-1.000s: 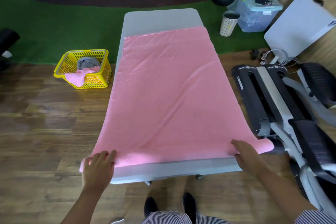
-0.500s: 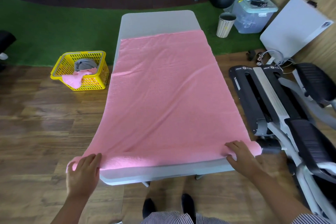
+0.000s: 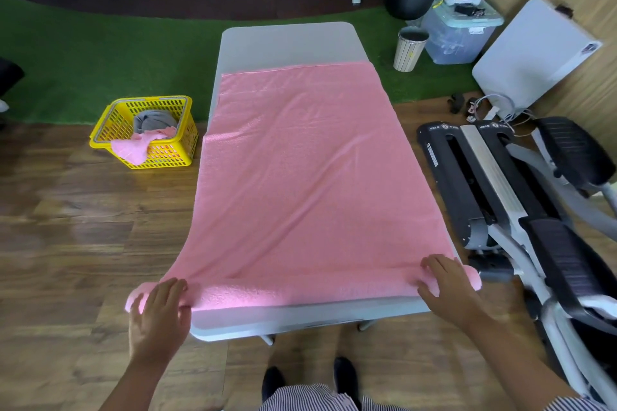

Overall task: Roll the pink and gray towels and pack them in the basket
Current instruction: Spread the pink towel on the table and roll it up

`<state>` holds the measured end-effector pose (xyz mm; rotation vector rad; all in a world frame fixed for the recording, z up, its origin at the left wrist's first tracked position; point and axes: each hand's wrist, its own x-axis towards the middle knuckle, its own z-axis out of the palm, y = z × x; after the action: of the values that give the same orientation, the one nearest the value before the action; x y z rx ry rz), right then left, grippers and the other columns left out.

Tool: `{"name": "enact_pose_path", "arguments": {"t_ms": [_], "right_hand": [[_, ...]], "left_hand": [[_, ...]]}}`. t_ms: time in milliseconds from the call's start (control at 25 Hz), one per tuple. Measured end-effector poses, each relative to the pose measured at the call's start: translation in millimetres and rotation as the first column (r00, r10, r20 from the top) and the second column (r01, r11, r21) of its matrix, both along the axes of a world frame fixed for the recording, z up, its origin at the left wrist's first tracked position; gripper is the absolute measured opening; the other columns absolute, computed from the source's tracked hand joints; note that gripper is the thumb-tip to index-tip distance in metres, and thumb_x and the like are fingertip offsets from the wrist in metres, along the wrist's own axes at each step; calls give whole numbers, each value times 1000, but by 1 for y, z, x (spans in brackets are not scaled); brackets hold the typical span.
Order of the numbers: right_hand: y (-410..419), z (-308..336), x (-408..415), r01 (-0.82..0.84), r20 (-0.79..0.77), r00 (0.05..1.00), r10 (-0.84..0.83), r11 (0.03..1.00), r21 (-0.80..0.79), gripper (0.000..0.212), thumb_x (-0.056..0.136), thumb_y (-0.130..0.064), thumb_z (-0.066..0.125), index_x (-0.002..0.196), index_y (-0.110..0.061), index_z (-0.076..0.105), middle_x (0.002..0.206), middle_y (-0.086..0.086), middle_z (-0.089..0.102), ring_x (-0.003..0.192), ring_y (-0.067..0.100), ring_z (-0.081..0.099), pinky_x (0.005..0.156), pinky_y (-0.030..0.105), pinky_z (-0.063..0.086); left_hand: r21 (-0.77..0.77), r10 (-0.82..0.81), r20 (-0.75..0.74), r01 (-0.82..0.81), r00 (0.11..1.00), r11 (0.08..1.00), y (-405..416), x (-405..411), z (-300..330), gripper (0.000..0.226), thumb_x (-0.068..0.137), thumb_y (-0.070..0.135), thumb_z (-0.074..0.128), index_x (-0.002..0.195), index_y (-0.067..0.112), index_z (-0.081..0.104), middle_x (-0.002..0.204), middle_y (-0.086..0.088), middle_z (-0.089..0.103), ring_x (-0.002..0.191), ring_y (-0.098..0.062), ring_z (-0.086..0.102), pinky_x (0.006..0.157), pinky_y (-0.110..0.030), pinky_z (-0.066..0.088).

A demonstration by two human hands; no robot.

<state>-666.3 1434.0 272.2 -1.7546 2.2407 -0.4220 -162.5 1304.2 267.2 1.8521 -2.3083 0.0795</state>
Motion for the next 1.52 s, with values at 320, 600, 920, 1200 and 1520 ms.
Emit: {"name": "enact_pose_path", "arguments": {"t_ms": [320,600,920,1200,1520], "right_hand": [[10,-13,-7,54,2,999,-54,998,-31,40,82,-29,42,105,-8,67,102,2,64,102,23,57,109,45,18],[10,-12,-20,-89,-124,988,88,996,-3,47,68,-32,43,101,-7,67,94,5,63,89,25,62,101,52,25],[-6,-3,-22,15,-167,986,-2,997,81,43,73,2,61,113,-10,60,113,6,61,107,27,58,103,55,34],[-3,-11,-15,-74,-277,958,80,997,32,53,51,-6,80,103,-8,67,97,5,65,94,26,63,93,61,41],[-16,4,-19,4,-158,987,26,982,187,35,80,-5,56,115,-11,60,112,4,61,112,24,54,114,47,14]], "left_hand": [[-62,-161,-24,160,987,985,-16,-3,13,38,78,23,40,89,11,75,84,-3,72,76,-25,69,84,-52,44],[13,-202,6,202,979,979,-31,-12,10,38,77,20,34,85,15,71,73,3,67,67,-22,67,63,-47,51],[35,-110,-73,113,991,993,-31,-23,11,31,85,23,38,93,11,65,92,-3,68,79,-27,66,75,-52,49],[77,-270,-95,277,958,958,-22,-22,10,53,71,32,43,109,4,67,104,-9,68,96,-26,63,95,-40,43],[122,-284,-75,292,956,949,-27,-20,18,42,75,28,40,99,13,71,91,1,70,80,-24,67,77,-49,53]]}}
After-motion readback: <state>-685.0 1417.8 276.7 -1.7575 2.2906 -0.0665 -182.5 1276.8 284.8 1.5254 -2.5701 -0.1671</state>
